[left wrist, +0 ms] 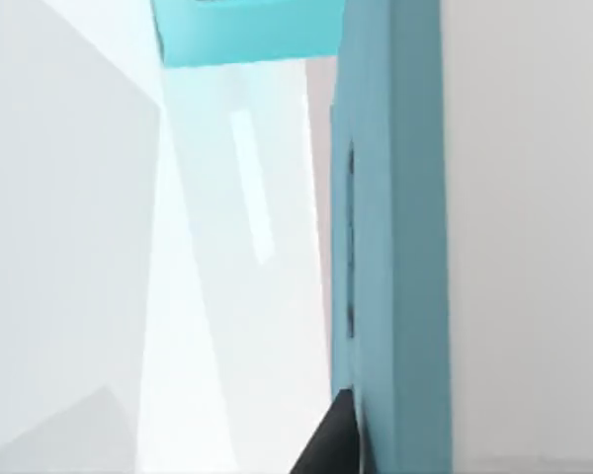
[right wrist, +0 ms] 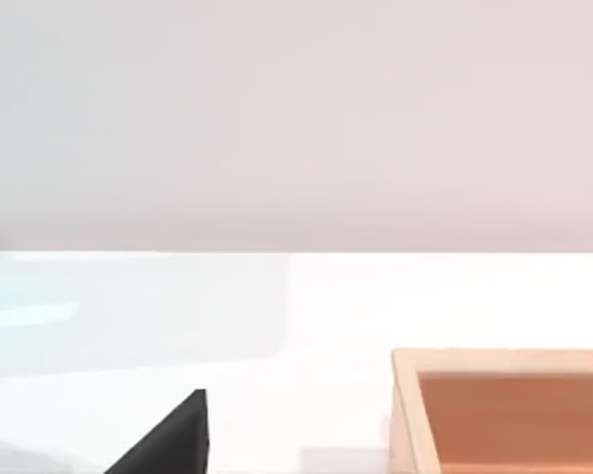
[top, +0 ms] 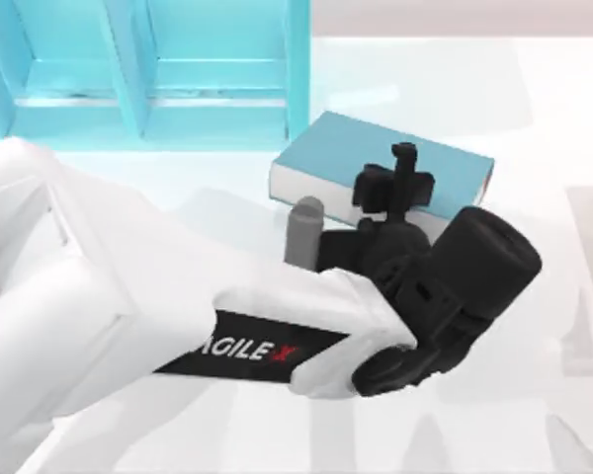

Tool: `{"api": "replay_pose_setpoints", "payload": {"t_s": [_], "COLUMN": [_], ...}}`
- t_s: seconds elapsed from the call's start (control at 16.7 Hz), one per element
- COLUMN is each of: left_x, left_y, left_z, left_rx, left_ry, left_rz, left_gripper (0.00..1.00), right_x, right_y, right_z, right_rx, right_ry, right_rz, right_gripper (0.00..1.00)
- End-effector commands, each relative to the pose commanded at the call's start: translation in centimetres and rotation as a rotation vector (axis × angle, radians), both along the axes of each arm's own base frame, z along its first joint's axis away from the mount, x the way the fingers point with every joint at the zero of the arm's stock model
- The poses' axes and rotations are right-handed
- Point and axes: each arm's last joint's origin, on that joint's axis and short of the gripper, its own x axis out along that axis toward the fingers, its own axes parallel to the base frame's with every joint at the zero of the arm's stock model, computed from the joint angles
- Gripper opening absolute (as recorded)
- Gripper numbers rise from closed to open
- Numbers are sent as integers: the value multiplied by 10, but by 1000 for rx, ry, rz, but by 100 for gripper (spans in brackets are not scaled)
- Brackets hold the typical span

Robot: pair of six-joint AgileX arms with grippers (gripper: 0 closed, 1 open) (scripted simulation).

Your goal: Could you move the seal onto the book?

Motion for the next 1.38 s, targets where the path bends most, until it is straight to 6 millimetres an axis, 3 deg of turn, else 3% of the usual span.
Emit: {"api": "replay_pose_setpoints", "payload": {"t_s": [0.84, 1.38], "left_x": [-11, -9], "left_y": [-8, -7], "left_z": [-6, -39], "left_rx": [-72, -64], "left_ry": [-16, -11], "left_rz": [31, 32], "left_gripper": [0, 0], "right_x": [0, 0], "right_y": [0, 0], "right_z": [0, 0], "right_rx": [0, 0], "right_ry": [0, 0], "right_rz": [0, 0], "right_gripper": [100, 100]}}
